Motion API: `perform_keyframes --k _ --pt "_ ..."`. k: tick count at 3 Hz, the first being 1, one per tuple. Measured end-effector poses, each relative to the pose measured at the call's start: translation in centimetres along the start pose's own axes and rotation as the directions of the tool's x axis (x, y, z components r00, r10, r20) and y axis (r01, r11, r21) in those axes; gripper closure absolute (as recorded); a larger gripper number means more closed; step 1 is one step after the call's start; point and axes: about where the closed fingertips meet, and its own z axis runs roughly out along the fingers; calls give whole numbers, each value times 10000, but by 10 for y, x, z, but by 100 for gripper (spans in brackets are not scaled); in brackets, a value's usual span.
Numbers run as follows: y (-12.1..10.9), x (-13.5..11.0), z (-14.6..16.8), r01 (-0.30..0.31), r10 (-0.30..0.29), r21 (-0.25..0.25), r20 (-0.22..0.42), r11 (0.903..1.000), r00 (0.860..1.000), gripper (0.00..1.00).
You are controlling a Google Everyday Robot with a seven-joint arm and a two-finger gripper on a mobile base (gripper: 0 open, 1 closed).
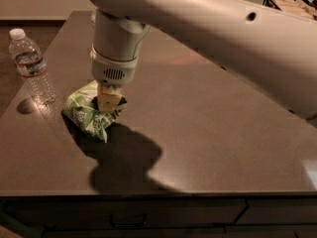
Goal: Move green jalapeno chip bag near water bottle
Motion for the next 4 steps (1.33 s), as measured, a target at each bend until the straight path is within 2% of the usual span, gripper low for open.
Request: perform_keyframes --k 1,2,4 --pt "-12 -11 3 44 -43 -45 87 10000 10000 82" --pt "-21 -21 4 91 -90 -55 154 9999 9998 59" --pt "-21 -23 4 127 -126 -21 172 9999 9998 12"
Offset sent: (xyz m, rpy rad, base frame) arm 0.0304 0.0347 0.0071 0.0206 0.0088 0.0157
